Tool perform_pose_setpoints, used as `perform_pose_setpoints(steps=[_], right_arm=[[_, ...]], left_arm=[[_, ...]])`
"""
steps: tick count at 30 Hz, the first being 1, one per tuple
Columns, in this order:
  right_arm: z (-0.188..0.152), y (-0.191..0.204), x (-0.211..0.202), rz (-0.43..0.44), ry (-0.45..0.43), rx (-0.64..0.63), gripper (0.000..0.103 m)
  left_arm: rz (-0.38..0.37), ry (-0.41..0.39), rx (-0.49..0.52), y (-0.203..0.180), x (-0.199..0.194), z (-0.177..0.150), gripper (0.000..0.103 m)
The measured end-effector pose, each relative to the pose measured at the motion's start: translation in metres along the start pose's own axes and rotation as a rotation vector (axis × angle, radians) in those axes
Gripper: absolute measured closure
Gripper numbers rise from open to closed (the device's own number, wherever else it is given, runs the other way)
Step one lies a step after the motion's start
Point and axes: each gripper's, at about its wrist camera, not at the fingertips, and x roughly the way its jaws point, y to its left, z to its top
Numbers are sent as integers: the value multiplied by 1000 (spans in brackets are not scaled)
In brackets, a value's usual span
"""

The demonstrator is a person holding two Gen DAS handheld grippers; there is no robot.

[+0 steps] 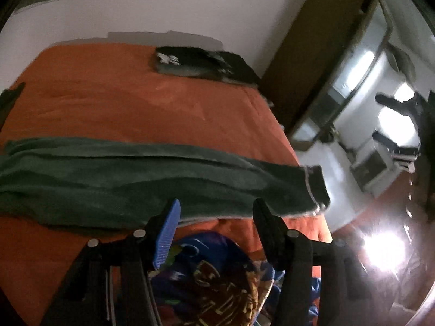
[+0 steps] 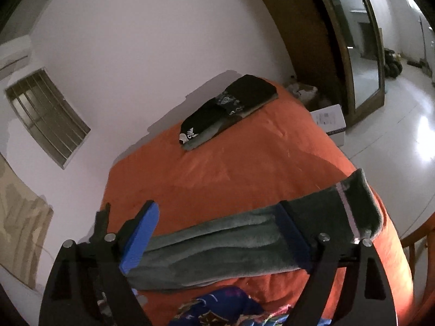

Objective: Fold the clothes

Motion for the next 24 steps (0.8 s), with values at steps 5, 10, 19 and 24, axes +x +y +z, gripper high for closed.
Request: perform_pose_setpoints(steps=[5,10,19,24], right_arm=[[-17,1,26,-70,63,-10,16],[-47,-2,54,-136,145,-38,16],[-133,31,93,-216,263,-253,16],[-136,63,107,-195,354,-370,16]], left_arm=[[67,9,-10,22,11,-5,46],[84,26,-37,39,21,-2,46],[187,79,37,38,54,-15,46],[184,59,-30,47,60,-16,46]])
